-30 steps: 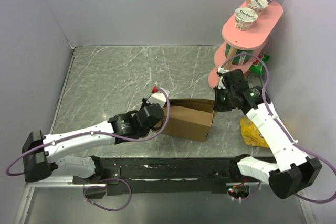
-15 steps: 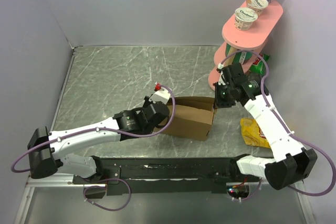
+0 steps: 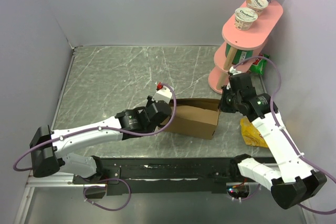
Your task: Fold the paper box
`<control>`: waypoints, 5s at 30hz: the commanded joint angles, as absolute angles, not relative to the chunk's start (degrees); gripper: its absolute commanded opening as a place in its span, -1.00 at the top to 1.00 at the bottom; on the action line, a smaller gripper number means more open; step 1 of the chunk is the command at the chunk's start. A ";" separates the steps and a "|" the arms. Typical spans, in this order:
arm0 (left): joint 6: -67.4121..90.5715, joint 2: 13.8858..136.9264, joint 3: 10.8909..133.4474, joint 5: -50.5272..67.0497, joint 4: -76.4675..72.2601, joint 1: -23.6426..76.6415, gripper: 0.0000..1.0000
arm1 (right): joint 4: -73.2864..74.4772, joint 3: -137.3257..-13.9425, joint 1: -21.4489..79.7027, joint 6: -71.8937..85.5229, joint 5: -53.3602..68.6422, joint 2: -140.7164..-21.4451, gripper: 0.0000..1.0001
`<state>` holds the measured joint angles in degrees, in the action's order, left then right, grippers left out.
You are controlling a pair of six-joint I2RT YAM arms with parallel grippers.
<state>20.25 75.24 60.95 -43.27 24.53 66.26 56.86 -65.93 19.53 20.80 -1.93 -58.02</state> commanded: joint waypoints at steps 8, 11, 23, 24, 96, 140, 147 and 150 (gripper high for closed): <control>21.18 80.51 61.00 -31.11 28.21 68.03 0.98 | 48.51 -69.95 20.83 24.97 7.65 -59.49 0.85; 20.66 80.51 60.82 -31.20 28.04 68.03 0.98 | 51.41 -72.86 20.83 23.38 6.77 -61.34 0.85; 20.48 81.21 60.21 -31.11 28.48 68.03 0.98 | 58.36 -80.42 20.13 18.11 8.69 -68.55 0.85; 20.39 81.21 60.29 -31.11 28.39 68.03 0.98 | 58.45 -80.42 20.13 18.11 8.96 -68.64 0.85; 19.77 61.80 65.04 -24.70 33.83 65.74 -0.68 | 53.18 -74.80 13.54 4.04 13.10 -65.13 1.00; 17.93 57.30 51.42 3.69 12.14 34.63 -0.58 | 55.02 -77.96 19.78 11.34 1.41 -74.53 1.00; 14.51 47.91 48.34 4.90 2.40 38.40 -0.49 | 56.86 -81.03 20.91 11.51 0.09 -76.55 1.00; 12.40 46.84 49.57 8.35 -2.18 43.56 -0.46 | 57.30 -82.09 21.27 11.69 -1.04 -77.43 1.00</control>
<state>15.64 49.36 47.57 3.05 8.99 38.33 54.70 -79.37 20.32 10.63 0.58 -76.07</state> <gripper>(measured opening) 0.734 0.054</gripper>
